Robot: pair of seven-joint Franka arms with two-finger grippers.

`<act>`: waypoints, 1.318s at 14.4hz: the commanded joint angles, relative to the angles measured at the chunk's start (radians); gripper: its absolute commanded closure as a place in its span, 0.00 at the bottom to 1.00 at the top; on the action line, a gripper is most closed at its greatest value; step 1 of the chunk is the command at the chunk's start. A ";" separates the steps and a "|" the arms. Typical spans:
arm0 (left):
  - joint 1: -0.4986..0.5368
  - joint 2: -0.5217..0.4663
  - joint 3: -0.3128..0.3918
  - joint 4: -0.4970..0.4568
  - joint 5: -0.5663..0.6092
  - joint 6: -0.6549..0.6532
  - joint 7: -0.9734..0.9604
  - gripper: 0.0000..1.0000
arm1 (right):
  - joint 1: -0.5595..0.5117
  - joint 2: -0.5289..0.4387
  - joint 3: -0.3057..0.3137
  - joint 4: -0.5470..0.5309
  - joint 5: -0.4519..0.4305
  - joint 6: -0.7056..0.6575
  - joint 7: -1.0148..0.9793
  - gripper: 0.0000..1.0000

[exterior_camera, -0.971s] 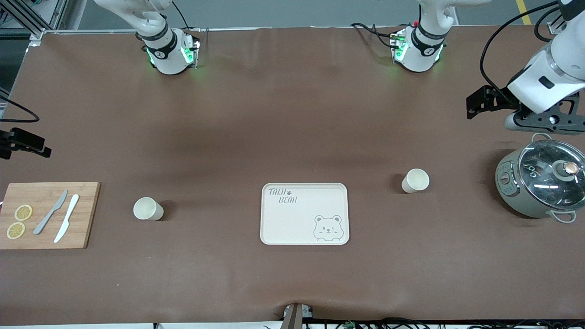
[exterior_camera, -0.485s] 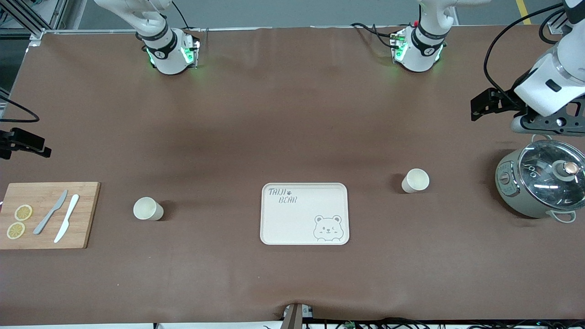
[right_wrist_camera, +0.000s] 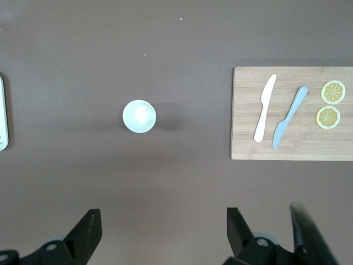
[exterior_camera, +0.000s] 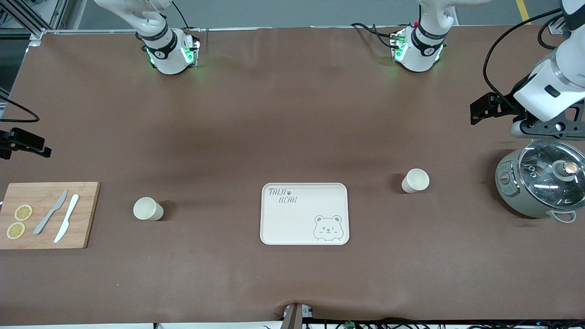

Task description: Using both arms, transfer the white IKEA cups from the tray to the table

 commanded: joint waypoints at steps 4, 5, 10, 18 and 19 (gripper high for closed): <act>0.008 0.006 0.002 0.011 -0.001 0.025 -0.008 0.00 | -0.017 -0.005 0.018 -0.002 -0.010 0.001 0.006 0.00; 0.010 0.006 0.003 0.011 -0.001 0.034 -0.007 0.00 | -0.017 -0.005 0.019 -0.002 -0.010 0.001 0.006 0.00; 0.066 0.015 0.002 0.011 -0.007 0.100 0.010 0.00 | -0.017 -0.005 0.018 -0.002 -0.009 0.001 0.006 0.00; 0.097 0.017 0.002 0.011 -0.006 0.115 0.071 0.00 | -0.017 -0.004 0.018 -0.002 -0.006 0.001 0.008 0.00; 0.100 0.017 0.002 0.009 -0.006 0.114 0.081 0.00 | -0.017 -0.004 0.018 -0.002 -0.006 0.001 0.008 0.00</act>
